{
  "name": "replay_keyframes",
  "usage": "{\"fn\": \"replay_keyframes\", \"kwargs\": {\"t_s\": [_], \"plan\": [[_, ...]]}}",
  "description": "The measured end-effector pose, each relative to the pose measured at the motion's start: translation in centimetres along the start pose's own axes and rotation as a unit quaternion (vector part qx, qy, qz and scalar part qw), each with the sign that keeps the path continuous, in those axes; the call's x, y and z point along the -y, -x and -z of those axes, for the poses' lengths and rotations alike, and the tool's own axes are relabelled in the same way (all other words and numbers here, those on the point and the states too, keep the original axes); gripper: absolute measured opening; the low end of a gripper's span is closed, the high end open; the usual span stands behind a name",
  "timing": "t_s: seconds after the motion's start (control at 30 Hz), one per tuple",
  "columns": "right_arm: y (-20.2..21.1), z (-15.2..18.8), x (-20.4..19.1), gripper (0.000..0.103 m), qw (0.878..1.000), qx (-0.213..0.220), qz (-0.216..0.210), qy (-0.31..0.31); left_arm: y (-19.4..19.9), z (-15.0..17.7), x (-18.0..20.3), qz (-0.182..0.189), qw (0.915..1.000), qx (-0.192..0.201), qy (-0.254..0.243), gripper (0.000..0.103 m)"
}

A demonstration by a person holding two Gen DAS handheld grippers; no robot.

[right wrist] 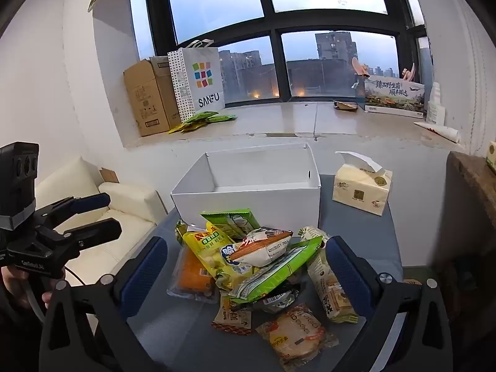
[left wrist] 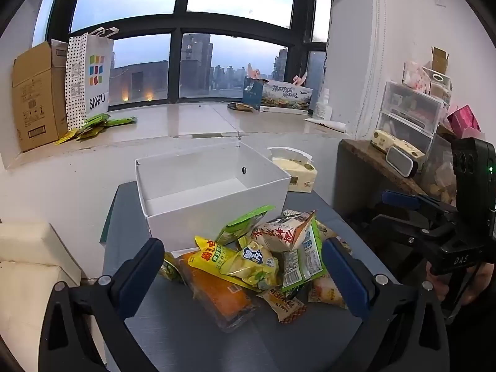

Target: Organize snacks

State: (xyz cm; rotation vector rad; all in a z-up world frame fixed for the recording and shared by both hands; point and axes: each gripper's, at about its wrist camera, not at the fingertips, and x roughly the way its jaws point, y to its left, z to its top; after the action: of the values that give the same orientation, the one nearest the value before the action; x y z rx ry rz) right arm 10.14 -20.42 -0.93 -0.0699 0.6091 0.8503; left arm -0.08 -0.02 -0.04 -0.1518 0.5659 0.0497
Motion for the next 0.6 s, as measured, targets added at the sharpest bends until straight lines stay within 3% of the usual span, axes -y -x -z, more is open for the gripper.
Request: {"fn": "replay_keyframes", "kwargs": {"t_s": [0.6], "plan": [[-0.21, 0.13, 0.15, 0.103, 1.000, -0.010, 0.006, 0.006, 0.09, -0.48, -0.59, -0.019, 0.9998, -0.005, -0.002, 0.103]]}}
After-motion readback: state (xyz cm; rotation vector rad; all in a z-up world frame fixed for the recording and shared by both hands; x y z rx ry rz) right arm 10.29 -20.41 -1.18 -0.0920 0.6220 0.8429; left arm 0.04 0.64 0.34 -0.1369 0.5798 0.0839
